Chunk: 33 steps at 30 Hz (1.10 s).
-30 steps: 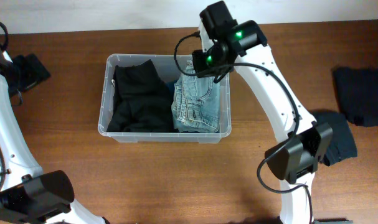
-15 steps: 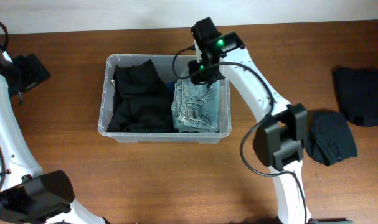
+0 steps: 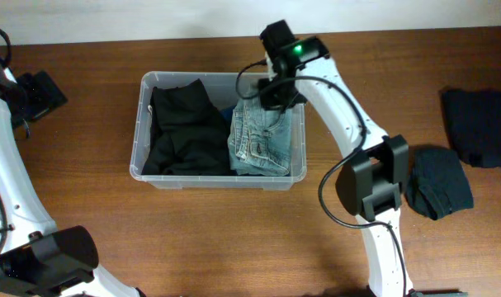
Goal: Pack container
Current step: 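Raise the right arm and move it right toward the dark garments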
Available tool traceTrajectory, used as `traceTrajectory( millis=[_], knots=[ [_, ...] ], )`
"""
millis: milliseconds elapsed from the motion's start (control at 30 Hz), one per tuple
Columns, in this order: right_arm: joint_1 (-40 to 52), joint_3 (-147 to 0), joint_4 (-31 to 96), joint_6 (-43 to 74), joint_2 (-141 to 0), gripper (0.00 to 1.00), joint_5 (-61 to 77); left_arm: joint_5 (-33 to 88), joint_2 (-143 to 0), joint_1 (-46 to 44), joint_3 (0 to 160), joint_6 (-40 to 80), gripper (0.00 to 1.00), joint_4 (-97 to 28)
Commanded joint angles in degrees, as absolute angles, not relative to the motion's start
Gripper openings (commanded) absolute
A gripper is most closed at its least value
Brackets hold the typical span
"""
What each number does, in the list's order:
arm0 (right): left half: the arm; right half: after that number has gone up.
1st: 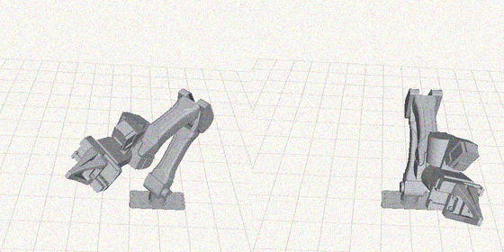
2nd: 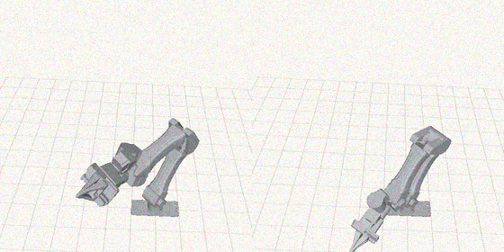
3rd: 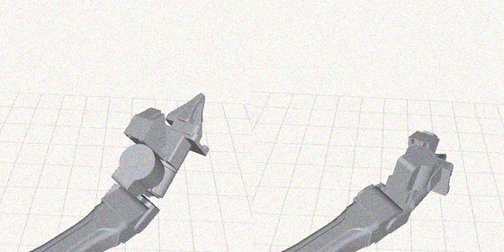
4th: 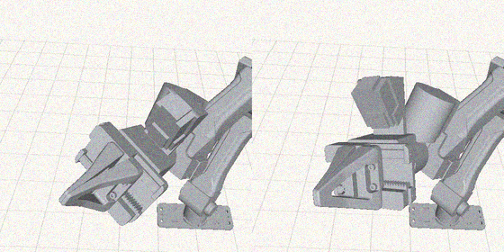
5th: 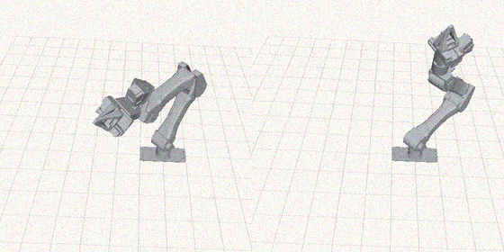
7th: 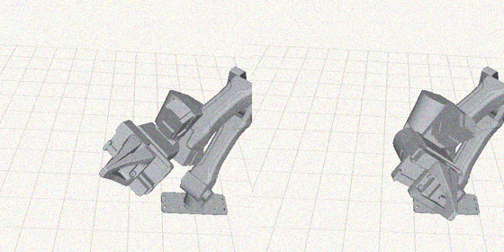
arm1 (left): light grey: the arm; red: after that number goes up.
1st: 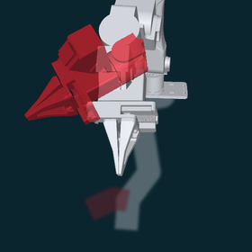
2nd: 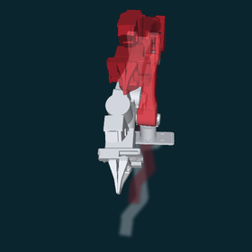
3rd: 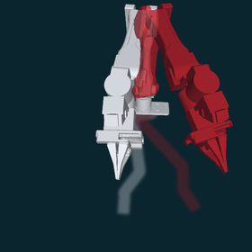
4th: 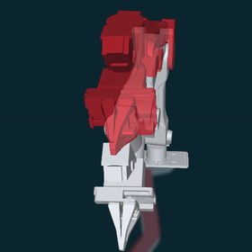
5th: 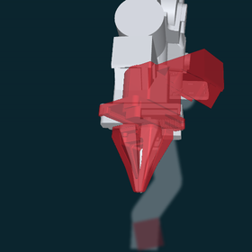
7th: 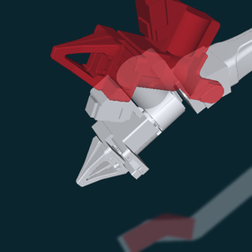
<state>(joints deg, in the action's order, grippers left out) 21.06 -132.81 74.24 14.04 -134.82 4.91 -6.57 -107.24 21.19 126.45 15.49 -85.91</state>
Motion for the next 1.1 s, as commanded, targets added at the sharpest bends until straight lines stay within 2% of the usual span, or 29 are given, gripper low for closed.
traceTrajectory(
  millis=[0,67,100,133,167,200,233,333,467,733,867,1067],
  knots=[
    [18.96,-139.9,77.82,12.56,-129.45,0.12,2.7,-6.42,-105.84,21.28,127.07,16.03,0.99,-85.8],
    [18.24,-143.7,81.58,12.45,-128.09,0.15,2.28,-6.42,-105.84,21.28,127.07,16.03,0.99,-85.8],
    [17.78,-145.77,83.92,12.51,-127.37,0.24,1.78,-6.42,-105.84,21.28,127.07,16.03,0.99,-85.8],
    [17.19,-147.5,85.84,13.04,-126.85,0.45,1.15,-6.42,-105.84,21.28,127.07,16.03,0.99,-85.8],
    [16.4,-149.32,87.99,14.09,-126.3,0.73,0.05,-6.42,-105.84,21.28,127.07,16.03,0.99,-85.8],
    [15.59,-150.63,89.58,14.44,-125.91,0.81,-0.49,-6.42,-105.84,21.28,127.07,16.03,0.99,-85.8],
    [14.72,-151.72,90.98,14.41,-125.49,0.84,-0.54,-6.42,-105.84,21.28,127.07,16.03,0.99,-85.8],
    [11.68,-153.14,94.5,14.41,-123.81,0.87,-0.51,-6.42,-105.84,21.28,127.07,16.03,0.99,-85.8],
    [6.48,-152.7,97.34,15.27,-120.88,0.99,1.19,-6.42,-105.82,21.28,127.07,16.03,0.99,-85.8],
    [-2.79,-150.87,97.34,16.99,-112.84,0.98,11.2,-6.42,-105.84,21.28,127.07,16.03,0.99,-85.8],
    [-7.11,-143.39,97.34,16.88,-104.57,0.98,8.32,-6.42,-105.84,21.28,127.07,16.03,0.99,-85.8],
    [-16.6,-121.73,97.14,16.78,-90.04,0.99,0.64,-6.42,-105.82,21.28,127.07,16.03,0.99,-85.8]
  ],
)
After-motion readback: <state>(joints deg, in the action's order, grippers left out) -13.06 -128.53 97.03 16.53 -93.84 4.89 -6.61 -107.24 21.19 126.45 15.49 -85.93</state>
